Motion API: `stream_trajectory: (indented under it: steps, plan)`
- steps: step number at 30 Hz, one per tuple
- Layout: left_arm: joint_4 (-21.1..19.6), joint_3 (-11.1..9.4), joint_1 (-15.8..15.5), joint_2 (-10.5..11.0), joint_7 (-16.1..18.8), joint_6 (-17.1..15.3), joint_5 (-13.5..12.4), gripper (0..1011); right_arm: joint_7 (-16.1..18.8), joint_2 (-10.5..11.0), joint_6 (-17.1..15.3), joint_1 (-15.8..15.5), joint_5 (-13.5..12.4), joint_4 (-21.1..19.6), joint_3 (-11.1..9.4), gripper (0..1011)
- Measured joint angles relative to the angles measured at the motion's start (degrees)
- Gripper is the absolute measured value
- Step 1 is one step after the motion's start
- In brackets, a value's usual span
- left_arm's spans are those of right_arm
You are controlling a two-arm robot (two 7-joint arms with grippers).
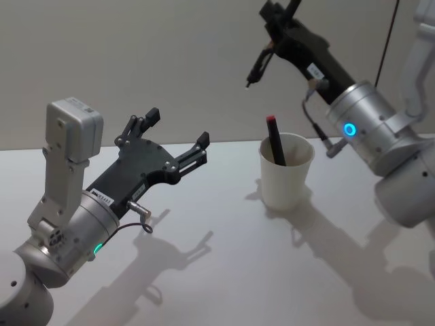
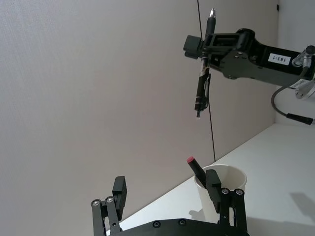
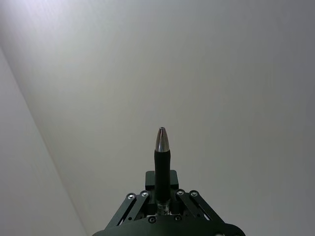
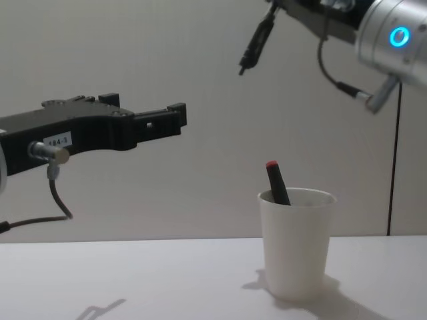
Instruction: Place the pen into the pen holder.
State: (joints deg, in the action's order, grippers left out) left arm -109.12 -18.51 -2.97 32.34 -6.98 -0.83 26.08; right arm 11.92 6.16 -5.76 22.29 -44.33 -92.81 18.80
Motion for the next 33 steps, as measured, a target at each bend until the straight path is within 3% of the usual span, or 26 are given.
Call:
stream_trajectory:
  steps: [16, 33]
  plan:
    - [0.0, 0.0, 0.0, 0.0, 0.0, 0.0, 0.0, 1001, 2.2, 5.3, 1.7, -1.2, 13.4, -4.5, -1.3, 137]
    - [0.0, 0.0, 0.0, 0.0, 0.0, 0.0, 0.0, 1001, 5.0, 10.7, 4.1, -2.7, 27.5, -6.6, -2.2, 137]
